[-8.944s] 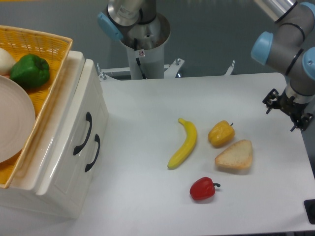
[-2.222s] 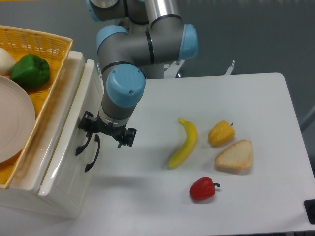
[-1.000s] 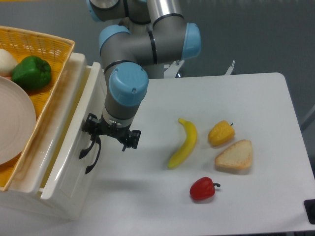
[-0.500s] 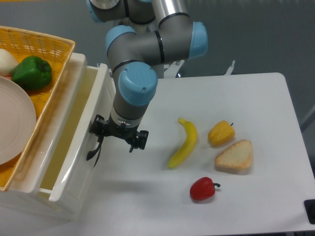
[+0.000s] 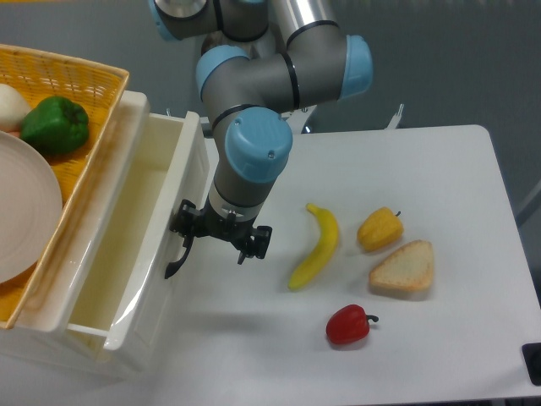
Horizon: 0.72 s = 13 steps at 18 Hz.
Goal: Slide open the top white drawer
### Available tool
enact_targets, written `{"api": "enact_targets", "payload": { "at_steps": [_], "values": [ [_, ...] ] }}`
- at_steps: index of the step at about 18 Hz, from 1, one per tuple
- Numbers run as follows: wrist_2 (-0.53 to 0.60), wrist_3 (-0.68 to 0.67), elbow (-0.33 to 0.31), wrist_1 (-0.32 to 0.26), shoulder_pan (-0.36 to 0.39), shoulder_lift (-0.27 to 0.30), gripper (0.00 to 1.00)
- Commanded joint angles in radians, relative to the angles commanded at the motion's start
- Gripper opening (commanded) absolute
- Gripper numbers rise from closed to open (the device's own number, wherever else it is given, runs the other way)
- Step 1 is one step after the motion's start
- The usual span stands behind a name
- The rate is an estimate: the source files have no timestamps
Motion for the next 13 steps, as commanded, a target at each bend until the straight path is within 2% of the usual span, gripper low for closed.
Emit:
{"api": "enact_targets", "payload": {
  "at_steps": [13],
  "values": [
    [0.0,0.043,0.02,-0.002,0.071,-0.005,1.0]
  ]
}}
